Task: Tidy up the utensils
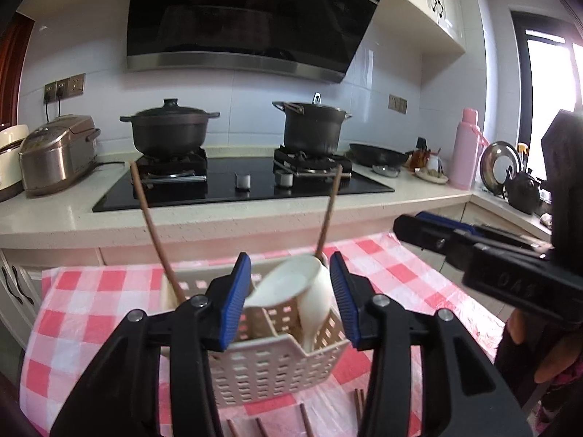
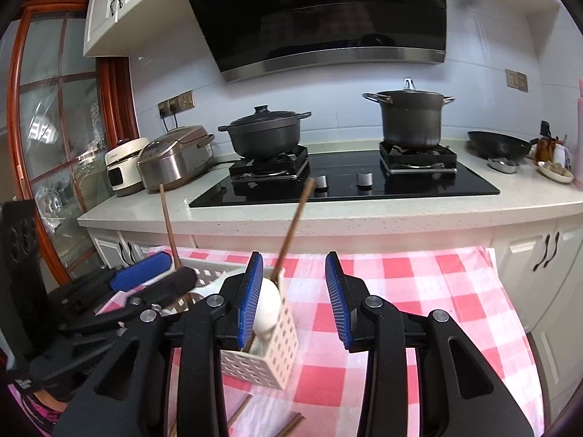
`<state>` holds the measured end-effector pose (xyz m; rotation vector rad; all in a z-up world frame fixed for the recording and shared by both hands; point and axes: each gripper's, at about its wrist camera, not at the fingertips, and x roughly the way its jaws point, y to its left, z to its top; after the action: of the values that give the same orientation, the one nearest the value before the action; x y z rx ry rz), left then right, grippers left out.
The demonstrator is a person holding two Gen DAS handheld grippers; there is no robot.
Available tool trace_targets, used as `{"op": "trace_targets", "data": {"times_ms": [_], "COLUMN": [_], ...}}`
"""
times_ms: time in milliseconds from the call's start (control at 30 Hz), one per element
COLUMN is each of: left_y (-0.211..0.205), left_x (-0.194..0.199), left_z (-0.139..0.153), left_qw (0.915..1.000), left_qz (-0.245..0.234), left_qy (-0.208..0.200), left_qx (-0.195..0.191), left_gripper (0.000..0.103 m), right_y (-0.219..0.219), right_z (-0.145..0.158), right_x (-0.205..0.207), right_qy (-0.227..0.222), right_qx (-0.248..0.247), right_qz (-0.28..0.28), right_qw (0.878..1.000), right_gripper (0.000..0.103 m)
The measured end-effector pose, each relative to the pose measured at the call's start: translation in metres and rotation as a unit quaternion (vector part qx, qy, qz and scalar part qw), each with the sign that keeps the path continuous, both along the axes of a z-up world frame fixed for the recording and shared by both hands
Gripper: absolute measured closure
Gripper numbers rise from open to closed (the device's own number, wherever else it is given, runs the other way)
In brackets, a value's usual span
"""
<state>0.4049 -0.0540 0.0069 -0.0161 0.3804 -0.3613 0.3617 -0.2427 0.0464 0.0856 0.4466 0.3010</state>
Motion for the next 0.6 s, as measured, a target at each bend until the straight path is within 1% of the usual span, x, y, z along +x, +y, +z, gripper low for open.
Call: {"op": "trace_targets", "data": {"times_ms": [167,233,300,333,467,533,600], "left_y": [-0.022,-0.028,-0.033,-0.036,-0.045,-0.047,-0.045], "left_x": [0.005,0.010,0.015,0.017,0.024,0.028,0.032], "left_z": [-0.013,-0.019,-0.024,-0.027,-0.036,-0.038,-0.037], "left_qw": [0.9995,0.9988,0.9975,0.9962,0.9916,0.9899,0.9908], "left_qz": [0.014,0.030,0.049,0.060,0.084,0.097,0.098], "left_qy": [0.004,0.007,0.008,0.007,0.001,-0.003,0.004], "left_qx": [0.029,0.037,0.050,0.062,0.098,0.104,0.093], "left_gripper": [0.057,0.057,0.057,0.057,0.057,0.057,0.059], "right_y": [-0.008,-0.010,-0.013,-0.014,-0.020,-0.023,-0.025], "right_z": [-0.006,-0.008,-0.009,-0.010,-0.015,-0.018,-0.021], "right_x": [-0.007,-0.009,-0.009,-0.009,-0.006,-0.005,-0.004], "right_qy": [-0.002,-0.003,-0.003,-0.003,-0.001,0.002,0.005], "right_qx": [-0.005,-0.002,0.003,0.006,0.020,0.025,0.029], "right_qz": [0.000,0.002,0.004,0.004,0.007,0.007,0.006], "right_qw": [1.000,1.000,1.000,1.000,1.000,1.000,1.000], "right_gripper": [0.067,0.067,0.067,0.067,0.067,0.067,0.067]}}
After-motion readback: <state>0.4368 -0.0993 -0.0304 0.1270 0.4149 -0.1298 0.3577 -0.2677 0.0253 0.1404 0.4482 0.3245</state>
